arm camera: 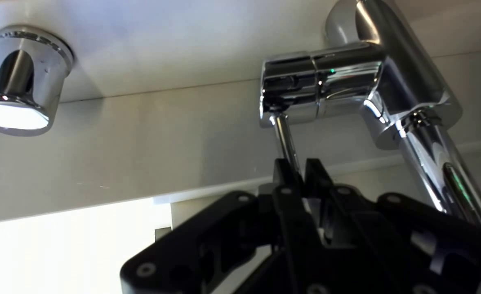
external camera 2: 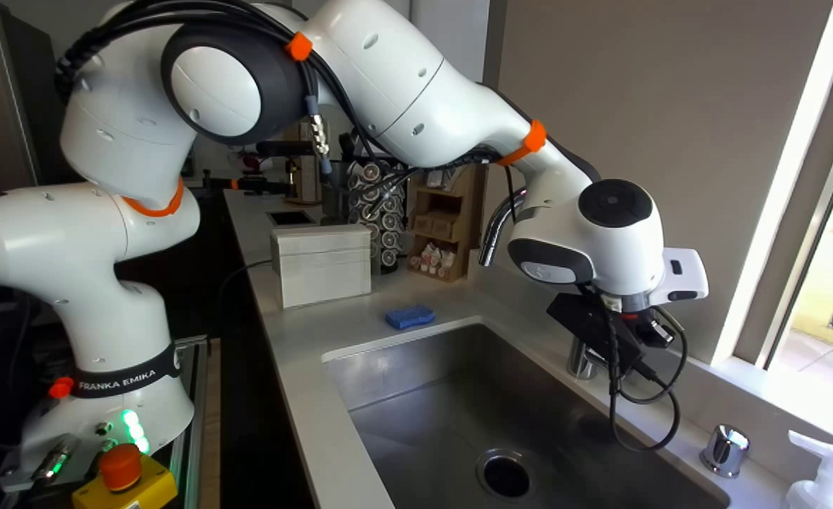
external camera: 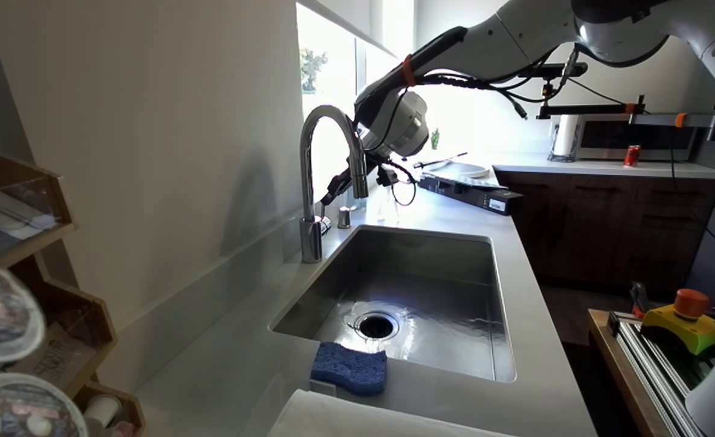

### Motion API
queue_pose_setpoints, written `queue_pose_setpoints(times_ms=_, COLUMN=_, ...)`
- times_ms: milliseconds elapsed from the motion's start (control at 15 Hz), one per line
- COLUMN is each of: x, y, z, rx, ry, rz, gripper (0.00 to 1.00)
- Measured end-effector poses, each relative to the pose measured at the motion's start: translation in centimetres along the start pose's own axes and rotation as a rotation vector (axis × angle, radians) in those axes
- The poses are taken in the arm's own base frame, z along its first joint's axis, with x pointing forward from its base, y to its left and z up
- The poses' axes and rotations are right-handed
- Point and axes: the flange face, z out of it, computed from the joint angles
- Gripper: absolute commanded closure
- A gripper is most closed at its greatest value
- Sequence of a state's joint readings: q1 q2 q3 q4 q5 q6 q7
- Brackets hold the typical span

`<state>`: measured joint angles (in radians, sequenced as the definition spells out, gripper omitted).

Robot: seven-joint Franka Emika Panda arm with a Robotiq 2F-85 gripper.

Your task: Turn off the tap

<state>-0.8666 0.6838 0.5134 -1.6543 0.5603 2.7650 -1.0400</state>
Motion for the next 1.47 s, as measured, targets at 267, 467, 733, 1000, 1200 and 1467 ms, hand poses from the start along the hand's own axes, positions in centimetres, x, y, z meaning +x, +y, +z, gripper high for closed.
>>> queue_pose_setpoints(times_ms=267, x=-0.1, y=-0.1, z=-0.1, rx=0.001, ry=0.0, rz=-0.009, gripper=0.97)
queue_pose_setpoints(times_ms=467, x=-0.1, y=-0.1, z=-0.1, rx=0.002, ry=0.001, rz=-0.008, gripper=0.97)
queue_pose_setpoints(times_ms=733, x=-0.1, y=-0.1, z=-0.1, rx=0.002, ry=0.001, rz=-0.008, gripper=0.63)
queue_pose_setpoints(times_ms=1000, x=0.9, y=-0.7, z=-0.8, rx=0.008, ry=0.02, rz=0.004, gripper=0.42)
queue_pose_setpoints(times_ms=1200, x=3.5, y=-2.1, z=-3.2, rx=0.013, ry=0.06, rz=0.013, gripper=0.18)
queue_pose_setpoints(times_ms=1467, x=5.2, y=-2.5, z=-5.8, rx=-0.043, ry=0.069, rz=0.022, gripper=0.0)
